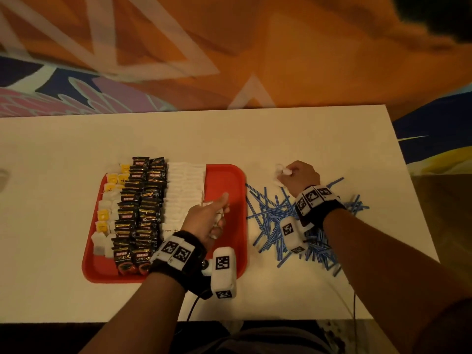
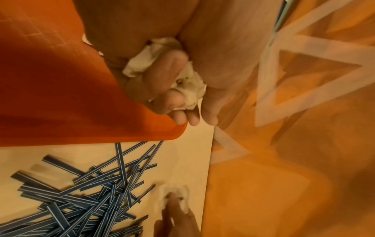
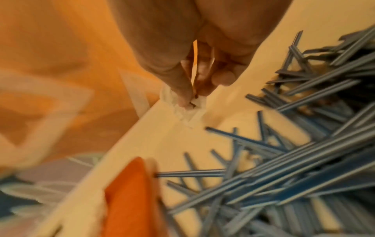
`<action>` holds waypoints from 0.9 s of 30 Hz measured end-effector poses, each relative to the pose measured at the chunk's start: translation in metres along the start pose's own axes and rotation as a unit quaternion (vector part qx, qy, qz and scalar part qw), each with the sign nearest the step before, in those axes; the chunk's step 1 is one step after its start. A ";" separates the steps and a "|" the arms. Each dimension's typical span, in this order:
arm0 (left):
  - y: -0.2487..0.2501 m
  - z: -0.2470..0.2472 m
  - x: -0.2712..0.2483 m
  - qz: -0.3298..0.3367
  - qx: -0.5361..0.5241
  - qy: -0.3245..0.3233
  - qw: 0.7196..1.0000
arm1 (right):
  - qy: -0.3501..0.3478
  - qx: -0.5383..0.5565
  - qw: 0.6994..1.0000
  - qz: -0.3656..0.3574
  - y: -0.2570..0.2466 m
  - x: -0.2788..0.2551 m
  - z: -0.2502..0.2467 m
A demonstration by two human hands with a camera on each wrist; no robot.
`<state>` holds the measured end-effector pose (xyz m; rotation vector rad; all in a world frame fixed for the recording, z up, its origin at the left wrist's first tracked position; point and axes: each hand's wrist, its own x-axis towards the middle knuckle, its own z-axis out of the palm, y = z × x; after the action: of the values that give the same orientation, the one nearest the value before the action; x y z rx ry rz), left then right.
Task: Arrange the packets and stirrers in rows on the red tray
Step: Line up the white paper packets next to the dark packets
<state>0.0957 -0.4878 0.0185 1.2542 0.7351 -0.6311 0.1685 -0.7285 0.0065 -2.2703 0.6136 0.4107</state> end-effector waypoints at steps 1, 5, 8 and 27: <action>0.002 0.002 -0.003 0.014 0.009 0.001 1.000 | -0.011 0.055 0.998 0.002 -0.009 -0.009 0.002; 0.014 0.011 -0.020 0.069 0.034 0.014 0.997 | -0.099 0.282 0.954 -0.005 -0.042 -0.055 0.016; 0.022 0.007 -0.033 0.118 0.050 0.020 0.992 | -0.127 0.324 0.937 -0.035 -0.063 -0.091 0.028; 0.034 -0.137 -0.075 0.184 0.062 -0.002 0.981 | -0.146 0.460 0.874 0.054 -0.128 -0.201 0.133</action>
<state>0.0556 -0.3450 0.0775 1.4588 0.4479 -0.3793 0.0555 -0.4919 0.0821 -1.2376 0.6038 0.3910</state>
